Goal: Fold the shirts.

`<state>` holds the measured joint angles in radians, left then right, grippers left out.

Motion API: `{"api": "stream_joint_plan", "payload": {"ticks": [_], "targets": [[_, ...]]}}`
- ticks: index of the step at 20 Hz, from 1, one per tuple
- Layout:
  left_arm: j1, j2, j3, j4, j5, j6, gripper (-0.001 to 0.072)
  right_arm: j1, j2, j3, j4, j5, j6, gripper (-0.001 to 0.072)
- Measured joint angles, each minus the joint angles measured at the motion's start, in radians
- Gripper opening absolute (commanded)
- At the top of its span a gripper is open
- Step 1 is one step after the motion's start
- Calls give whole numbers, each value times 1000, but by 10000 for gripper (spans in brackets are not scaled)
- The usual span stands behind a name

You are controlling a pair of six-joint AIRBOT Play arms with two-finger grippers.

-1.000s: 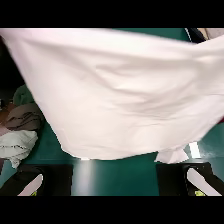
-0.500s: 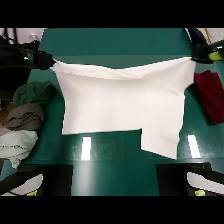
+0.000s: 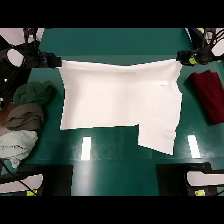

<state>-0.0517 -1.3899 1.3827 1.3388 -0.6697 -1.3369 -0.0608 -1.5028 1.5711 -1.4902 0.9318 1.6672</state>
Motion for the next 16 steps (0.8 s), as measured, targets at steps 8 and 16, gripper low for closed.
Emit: {"api": "stream_joint_plan", "payload": {"ticks": [8,16], "targets": [[0,-86,-2,93,-69,-15,33,-42,-37,-19,-4,41,-18,20],[0,-131,-67,108,-259,-23,33,-31,-37,-196,-6,106,-44,22]]}}
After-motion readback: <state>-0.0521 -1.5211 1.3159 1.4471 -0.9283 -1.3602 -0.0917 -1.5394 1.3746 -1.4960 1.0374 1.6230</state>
